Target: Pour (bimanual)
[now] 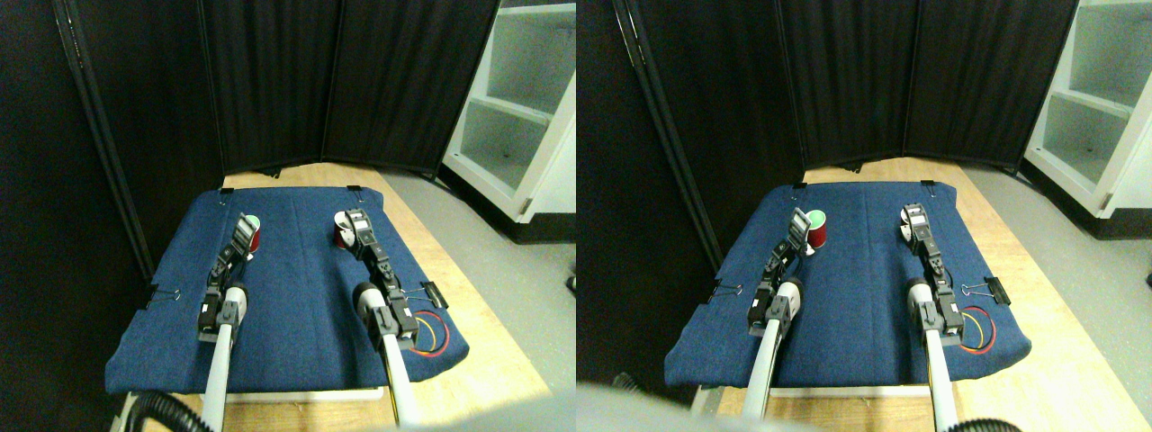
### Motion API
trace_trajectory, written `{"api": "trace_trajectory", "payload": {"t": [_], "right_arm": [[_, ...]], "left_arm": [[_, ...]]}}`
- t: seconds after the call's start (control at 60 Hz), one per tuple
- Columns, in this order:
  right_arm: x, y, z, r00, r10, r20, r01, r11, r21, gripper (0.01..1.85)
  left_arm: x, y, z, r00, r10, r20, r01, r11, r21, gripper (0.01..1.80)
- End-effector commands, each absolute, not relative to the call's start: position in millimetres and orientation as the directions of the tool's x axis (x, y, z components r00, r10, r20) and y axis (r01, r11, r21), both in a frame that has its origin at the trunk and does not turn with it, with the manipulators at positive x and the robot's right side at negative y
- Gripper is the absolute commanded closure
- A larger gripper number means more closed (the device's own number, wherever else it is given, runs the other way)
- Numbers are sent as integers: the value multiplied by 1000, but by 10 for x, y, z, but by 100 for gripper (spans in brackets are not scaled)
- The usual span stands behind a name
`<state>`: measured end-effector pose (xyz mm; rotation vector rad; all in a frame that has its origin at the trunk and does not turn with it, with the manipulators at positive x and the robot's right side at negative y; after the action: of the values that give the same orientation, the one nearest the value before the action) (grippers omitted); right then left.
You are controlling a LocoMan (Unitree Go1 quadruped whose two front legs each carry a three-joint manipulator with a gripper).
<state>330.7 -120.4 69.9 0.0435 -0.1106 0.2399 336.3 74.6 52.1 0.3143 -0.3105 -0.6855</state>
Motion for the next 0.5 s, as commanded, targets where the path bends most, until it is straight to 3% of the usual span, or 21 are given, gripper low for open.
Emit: {"api": "trace_trajectory", "payload": {"t": [0.017, 0.433, 0.467, 0.5], "right_arm": [[3328, -1175, 741, 956, 248, 155, -254, 967, 22, 153], [3312, -1190, 741, 959, 242, 149, -247, 969, 19, 153], [3306, -1190, 743, 959, 242, 148, -247, 969, 19, 153], [3307, -1193, 743, 957, 247, 151, -252, 968, 17, 153]], "left_arm": [[3391, 763, 549, 728, -648, 224, 537, 742, 401, 92], [3394, 749, 571, 677, -692, 252, 580, 712, 396, 96], [3391, 751, 569, 678, -692, 248, 581, 711, 395, 94], [3391, 757, 551, 734, -654, 182, 524, 716, 461, 48]]}}
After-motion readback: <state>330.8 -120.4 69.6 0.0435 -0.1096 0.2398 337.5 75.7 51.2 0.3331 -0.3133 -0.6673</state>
